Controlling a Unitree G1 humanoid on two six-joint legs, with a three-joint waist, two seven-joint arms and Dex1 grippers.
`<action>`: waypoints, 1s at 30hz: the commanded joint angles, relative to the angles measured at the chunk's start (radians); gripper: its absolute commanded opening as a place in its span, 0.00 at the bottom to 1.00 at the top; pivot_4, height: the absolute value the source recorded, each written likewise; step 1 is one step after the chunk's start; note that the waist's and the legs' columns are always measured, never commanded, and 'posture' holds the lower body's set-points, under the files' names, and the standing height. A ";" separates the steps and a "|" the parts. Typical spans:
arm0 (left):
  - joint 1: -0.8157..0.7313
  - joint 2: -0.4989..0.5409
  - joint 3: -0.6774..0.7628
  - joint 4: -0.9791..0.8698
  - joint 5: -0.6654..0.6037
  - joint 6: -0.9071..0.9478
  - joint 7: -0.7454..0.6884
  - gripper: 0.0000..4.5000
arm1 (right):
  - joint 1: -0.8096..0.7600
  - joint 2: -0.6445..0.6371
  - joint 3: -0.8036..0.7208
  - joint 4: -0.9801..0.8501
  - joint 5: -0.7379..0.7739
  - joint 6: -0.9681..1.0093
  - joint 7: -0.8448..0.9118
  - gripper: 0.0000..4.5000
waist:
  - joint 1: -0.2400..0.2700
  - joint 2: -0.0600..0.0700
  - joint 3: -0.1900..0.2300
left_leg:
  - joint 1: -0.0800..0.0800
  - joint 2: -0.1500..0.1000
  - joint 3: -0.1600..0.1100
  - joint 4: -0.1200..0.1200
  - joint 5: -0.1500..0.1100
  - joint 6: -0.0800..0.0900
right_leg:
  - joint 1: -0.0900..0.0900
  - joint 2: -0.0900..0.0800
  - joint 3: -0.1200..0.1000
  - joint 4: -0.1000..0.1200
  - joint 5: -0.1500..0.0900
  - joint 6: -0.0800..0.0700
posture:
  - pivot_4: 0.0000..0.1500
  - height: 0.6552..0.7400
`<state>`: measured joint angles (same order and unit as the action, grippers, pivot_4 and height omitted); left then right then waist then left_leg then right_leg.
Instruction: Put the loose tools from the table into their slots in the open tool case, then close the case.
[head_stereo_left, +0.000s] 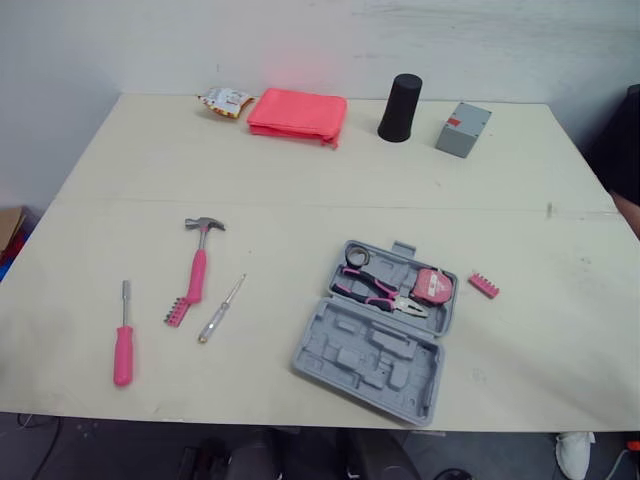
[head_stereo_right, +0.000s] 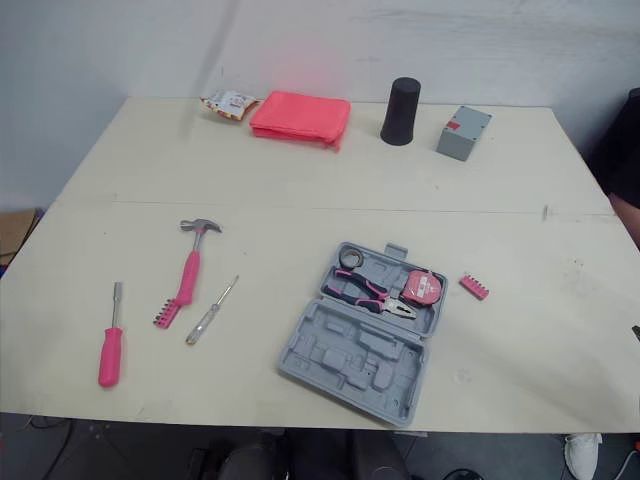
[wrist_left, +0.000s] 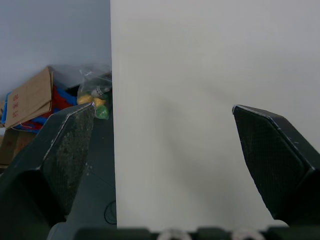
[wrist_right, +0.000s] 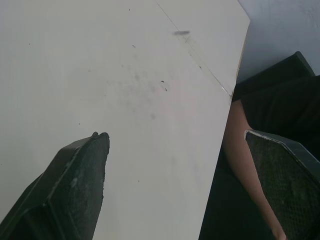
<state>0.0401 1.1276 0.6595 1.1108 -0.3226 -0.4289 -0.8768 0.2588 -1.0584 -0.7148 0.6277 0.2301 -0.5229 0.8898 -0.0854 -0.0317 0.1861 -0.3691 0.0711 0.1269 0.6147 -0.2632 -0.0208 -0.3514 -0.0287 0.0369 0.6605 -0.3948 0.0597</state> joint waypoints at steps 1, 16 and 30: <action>-0.012 -0.008 0.048 -0.070 -0.072 0.048 -0.026 0.99 | -0.015 0.003 -0.015 -0.039 0.042 0.031 -0.002 1.00 | 0.000 0.000 0.000 | 0.000 0.000 0.000 0.000 0.000 0.000 | 0.000 0.000 0.000 0.000 0.000 0.000 | 1.00 1.00; -0.101 -0.183 -0.302 -1.223 -0.262 0.618 -0.092 0.80 | 0.178 0.113 0.094 -0.981 0.320 0.665 0.088 0.81 | 0.016 0.000 0.000 | -0.006 0.001 -0.003 0.001 0.001 -0.003 | -0.002 0.003 0.000 -0.001 -0.001 0.004 | 1.00 1.00; -0.409 -0.476 -0.894 -1.238 0.062 0.689 -0.038 0.01 | 0.304 0.255 0.337 -1.091 0.036 0.658 -0.015 0.00 | 0.033 0.000 0.000 | 0.000 -0.002 -0.004 0.012 0.000 -0.002 | 0.009 0.004 0.002 -0.002 0.001 0.006 | 1.00 1.00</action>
<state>-0.3523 0.6749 -0.1933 -0.1443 -0.3145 0.3020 -0.9352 0.5682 -0.8144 -0.3944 -0.4663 0.3114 0.1622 0.9028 -0.0520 -0.0318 0.1860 -0.3701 0.0693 0.1224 0.6269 -0.2629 -0.0225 -0.3424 -0.0249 0.0389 0.6581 -0.3938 0.0662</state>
